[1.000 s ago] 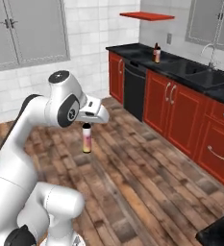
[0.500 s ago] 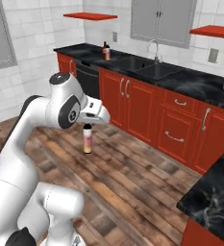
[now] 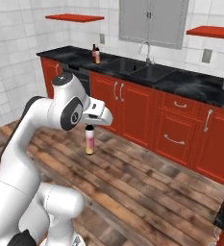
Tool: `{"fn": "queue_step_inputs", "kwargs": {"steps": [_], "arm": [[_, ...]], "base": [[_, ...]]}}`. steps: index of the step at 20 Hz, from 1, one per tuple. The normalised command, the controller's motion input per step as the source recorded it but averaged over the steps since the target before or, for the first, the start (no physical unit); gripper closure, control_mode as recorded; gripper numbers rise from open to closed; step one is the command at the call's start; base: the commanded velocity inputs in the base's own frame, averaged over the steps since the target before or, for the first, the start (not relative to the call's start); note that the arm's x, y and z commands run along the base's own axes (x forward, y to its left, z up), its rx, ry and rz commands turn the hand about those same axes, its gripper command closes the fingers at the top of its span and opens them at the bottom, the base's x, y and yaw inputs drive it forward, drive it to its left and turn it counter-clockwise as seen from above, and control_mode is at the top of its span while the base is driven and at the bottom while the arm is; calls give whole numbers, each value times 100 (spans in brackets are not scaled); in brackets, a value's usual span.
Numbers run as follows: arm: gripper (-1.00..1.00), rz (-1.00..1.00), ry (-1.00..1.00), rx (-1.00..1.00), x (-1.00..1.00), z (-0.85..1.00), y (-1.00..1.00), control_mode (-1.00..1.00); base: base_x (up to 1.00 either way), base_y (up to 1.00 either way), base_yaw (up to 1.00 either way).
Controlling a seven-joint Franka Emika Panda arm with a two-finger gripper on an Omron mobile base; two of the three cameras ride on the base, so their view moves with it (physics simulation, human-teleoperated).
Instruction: Place the large bottle from the dining counter next to the other large bottle outside the sink, and place the small bottle from the dining counter next to the other small bottle inside the sink.
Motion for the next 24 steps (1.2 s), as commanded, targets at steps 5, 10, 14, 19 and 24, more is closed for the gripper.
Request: {"fn": "queue_step_inputs", "kwargs": {"steps": [5, 10, 14, 19, 24], "arm": [[100, 0, 0, 0, 0, 0, 0, 100], [100, 0, 0, 0, 0, 0, 0, 100], [100, 0, 0, 0, 0, 0, 0, 100], [100, 0, 0, 0, 0, 0, 0, 100], [100, 0, 0, 0, 0, 0, 0, 100]], "base": [[85, 59, -15], [100, 48, -8], [100, 29, -3], [100, 24, -2], [100, 12, 0]]}}
